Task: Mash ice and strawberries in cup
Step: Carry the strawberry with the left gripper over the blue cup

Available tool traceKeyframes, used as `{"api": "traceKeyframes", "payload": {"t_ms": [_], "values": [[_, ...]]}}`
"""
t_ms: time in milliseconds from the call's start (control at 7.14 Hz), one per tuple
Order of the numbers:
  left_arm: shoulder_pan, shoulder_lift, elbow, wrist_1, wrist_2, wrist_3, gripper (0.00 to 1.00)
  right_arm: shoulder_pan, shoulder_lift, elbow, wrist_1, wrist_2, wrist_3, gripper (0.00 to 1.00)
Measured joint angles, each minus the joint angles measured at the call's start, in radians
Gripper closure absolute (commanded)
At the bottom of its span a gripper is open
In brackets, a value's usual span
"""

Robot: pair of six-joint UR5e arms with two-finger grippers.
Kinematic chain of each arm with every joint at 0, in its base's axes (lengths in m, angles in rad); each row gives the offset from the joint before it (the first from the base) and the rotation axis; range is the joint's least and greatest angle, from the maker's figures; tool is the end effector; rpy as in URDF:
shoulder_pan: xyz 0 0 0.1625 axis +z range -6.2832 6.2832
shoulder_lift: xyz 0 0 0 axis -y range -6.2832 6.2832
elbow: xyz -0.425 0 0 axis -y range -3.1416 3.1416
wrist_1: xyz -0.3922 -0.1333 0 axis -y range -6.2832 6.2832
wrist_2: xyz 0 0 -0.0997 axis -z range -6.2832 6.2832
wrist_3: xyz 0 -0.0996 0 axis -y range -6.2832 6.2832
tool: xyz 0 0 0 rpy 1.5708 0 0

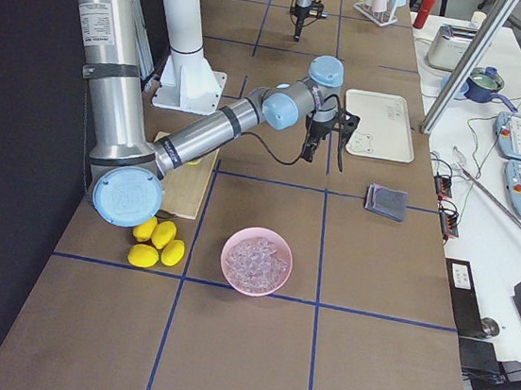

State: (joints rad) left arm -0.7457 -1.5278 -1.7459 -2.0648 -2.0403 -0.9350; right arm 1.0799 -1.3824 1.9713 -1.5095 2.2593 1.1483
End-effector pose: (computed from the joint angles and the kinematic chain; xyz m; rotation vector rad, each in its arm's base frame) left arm 0.3099 -0.4063 0.5490 0.0415 0.7621 0.0424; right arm -0.1889 -0.5019 0.3630 -0.0595 -0.9132 0.3876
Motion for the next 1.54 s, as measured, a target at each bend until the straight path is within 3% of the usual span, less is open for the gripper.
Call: {"api": "traceKeyframes", "payload": {"t_ms": [140, 701, 981, 1261, 1541], "values": [[0.000, 0.000, -0.001, 0.000, -0.004, -0.003, 1.00, -0.002, 0.003, -0.004, 0.001, -0.001, 0.004, 0.00], [-0.002, -0.032, -0.054, 0.009, -0.112, -0.016, 1.00, -0.006, 0.008, -0.012, 0.003, -0.001, 0.007, 0.00], [0.001, -0.214, -0.083, 0.014, -0.176, -0.181, 1.00, -0.005, 0.008, -0.008, 0.003, -0.001, 0.003, 0.00], [0.061, -0.433, -0.074, 0.014, -0.174, -0.434, 1.00, -0.004, 0.005, -0.007, 0.003, -0.001, -0.001, 0.00], [0.200, -0.570, -0.031, 0.010, -0.024, -0.563, 1.00, -0.003, 0.004, -0.005, 0.003, -0.001, -0.002, 0.00]]}}
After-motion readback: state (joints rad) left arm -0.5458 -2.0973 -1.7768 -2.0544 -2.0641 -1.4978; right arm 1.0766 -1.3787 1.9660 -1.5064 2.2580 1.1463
